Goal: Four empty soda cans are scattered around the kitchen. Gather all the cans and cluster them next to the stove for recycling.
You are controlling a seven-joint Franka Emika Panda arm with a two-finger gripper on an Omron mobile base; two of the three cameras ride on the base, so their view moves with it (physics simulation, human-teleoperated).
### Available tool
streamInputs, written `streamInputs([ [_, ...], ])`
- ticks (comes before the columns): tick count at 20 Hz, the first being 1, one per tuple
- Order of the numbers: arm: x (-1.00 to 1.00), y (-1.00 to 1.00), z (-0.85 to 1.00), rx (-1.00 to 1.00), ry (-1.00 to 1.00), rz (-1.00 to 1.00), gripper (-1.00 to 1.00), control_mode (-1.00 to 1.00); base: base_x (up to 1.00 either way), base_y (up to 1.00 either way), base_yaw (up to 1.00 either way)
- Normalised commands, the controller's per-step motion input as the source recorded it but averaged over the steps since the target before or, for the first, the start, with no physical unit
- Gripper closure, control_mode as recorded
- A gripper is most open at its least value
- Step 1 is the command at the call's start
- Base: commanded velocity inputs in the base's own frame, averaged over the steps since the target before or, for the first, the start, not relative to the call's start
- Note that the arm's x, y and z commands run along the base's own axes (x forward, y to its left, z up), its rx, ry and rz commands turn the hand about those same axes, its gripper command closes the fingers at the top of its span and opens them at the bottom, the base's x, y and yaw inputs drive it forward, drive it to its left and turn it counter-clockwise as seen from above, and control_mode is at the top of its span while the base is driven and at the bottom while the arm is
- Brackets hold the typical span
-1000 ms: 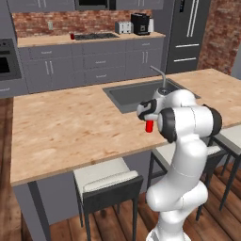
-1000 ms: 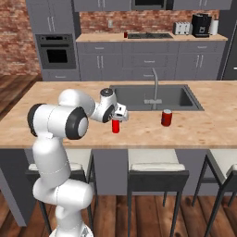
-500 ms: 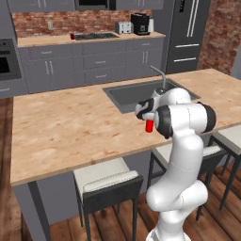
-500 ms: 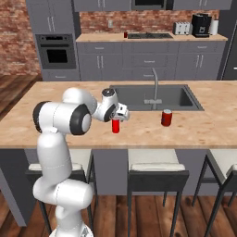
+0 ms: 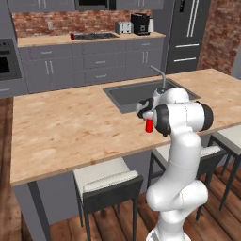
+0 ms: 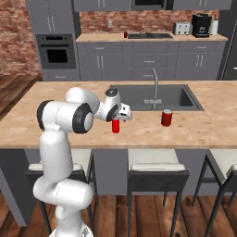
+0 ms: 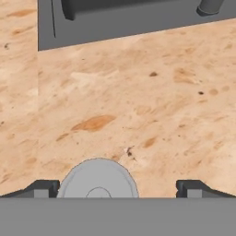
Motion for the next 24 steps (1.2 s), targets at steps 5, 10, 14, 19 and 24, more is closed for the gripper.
streamInputs([
  [5,0.00,-0.06,-0.11,0.00,0.00,0.00,1.00,-1.00,0.00,0.00,0.00],
  [10,-0.01,-0.01,-0.02,0.00,0.00,0.00,1.00,-1.00,0.00,0.00,0.00],
  [14,-0.03,0.00,-0.04,0.01,0.00,0.00,1.00,-1.00,0.00,0.00,0.00],
  [19,-0.53,-0.01,0.60,0.05,-0.09,0.00,1.00,-1.00,0.00,0.00,0.00],
  [24,-0.97,-0.01,0.96,0.02,-0.19,0.00,1.00,-1.00,0.00,0.00,0.00],
])
